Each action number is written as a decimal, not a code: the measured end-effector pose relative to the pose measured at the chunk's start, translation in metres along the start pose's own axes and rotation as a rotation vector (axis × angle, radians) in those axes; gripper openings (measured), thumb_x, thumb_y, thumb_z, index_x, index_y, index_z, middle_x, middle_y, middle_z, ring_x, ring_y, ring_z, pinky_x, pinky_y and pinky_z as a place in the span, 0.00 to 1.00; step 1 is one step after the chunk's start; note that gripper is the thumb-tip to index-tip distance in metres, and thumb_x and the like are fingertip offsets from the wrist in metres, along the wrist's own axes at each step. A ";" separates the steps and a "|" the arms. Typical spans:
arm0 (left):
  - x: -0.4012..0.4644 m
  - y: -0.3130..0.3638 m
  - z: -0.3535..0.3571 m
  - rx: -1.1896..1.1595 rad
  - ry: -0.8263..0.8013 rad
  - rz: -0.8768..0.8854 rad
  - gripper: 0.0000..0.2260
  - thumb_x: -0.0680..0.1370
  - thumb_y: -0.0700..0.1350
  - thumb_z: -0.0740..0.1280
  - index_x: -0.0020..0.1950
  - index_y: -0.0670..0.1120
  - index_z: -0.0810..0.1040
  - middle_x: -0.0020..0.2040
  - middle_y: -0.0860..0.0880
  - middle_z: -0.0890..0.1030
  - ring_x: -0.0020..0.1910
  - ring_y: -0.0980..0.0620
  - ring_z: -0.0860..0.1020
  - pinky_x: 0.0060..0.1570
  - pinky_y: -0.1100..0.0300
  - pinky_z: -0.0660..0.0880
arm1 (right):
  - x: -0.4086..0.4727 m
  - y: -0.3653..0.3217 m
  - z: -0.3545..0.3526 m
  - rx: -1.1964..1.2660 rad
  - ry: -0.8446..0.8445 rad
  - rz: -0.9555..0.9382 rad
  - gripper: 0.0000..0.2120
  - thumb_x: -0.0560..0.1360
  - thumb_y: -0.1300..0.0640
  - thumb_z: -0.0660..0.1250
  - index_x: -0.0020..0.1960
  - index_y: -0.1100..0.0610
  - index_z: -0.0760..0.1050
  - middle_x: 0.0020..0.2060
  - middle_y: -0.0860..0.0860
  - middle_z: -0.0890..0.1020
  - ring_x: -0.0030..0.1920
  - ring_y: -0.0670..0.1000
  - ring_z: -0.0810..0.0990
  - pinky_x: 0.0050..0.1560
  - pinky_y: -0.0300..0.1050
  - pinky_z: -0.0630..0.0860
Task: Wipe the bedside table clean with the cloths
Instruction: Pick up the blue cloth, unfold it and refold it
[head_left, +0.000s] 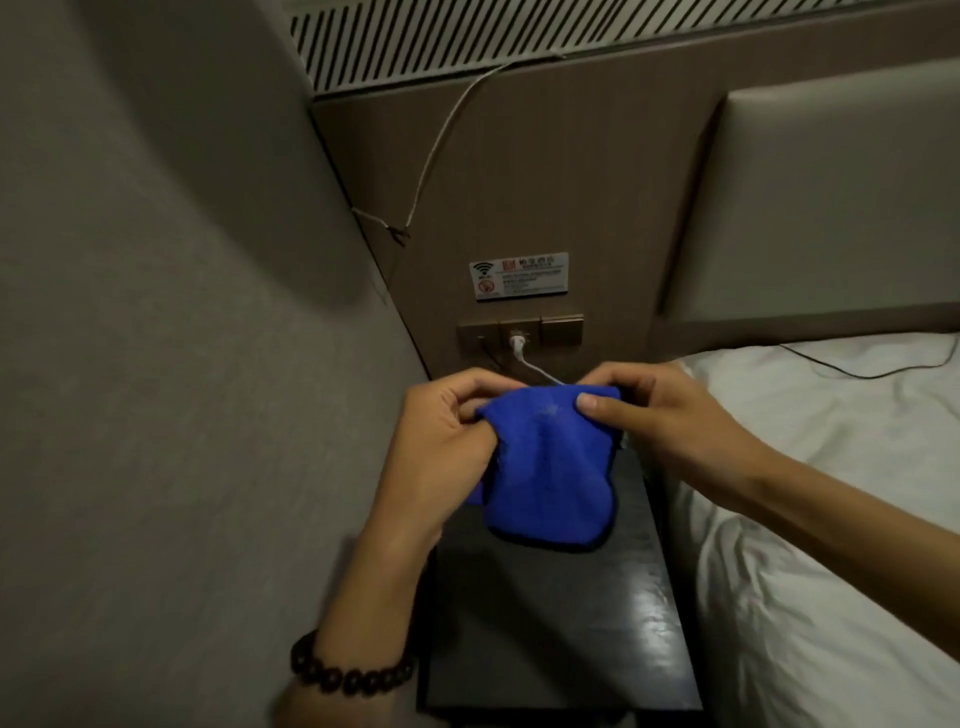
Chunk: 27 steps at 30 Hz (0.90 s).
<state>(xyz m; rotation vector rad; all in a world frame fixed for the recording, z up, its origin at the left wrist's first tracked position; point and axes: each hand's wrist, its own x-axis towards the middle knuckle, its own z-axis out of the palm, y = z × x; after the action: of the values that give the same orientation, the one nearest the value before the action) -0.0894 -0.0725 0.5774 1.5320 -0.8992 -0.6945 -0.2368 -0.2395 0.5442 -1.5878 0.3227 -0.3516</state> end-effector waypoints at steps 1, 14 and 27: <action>0.000 -0.011 -0.003 -0.058 -0.044 -0.051 0.09 0.73 0.38 0.67 0.47 0.50 0.83 0.45 0.49 0.85 0.44 0.52 0.84 0.38 0.64 0.77 | 0.003 0.005 0.001 -0.011 0.008 -0.010 0.07 0.77 0.48 0.69 0.48 0.49 0.83 0.45 0.48 0.85 0.48 0.47 0.84 0.48 0.37 0.79; 0.035 -0.189 0.004 -0.373 -0.043 -0.329 0.11 0.71 0.45 0.76 0.50 0.48 0.78 0.51 0.45 0.82 0.53 0.45 0.81 0.48 0.55 0.78 | 0.044 0.126 0.021 -0.031 0.182 0.201 0.13 0.75 0.47 0.67 0.57 0.51 0.77 0.45 0.56 0.82 0.47 0.52 0.82 0.48 0.47 0.79; 0.060 -0.367 0.015 -0.001 0.032 -0.454 0.13 0.68 0.46 0.78 0.50 0.52 0.81 0.46 0.53 0.85 0.47 0.59 0.82 0.44 0.61 0.78 | 0.066 0.313 0.047 0.084 0.241 0.649 0.14 0.76 0.60 0.72 0.60 0.57 0.77 0.51 0.54 0.85 0.51 0.50 0.85 0.43 0.37 0.80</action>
<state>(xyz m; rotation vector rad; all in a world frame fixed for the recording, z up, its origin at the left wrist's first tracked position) -0.0116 -0.1192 0.2168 1.7603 -0.5261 -0.9884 -0.1540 -0.2383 0.2317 -1.2755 0.9650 -0.0482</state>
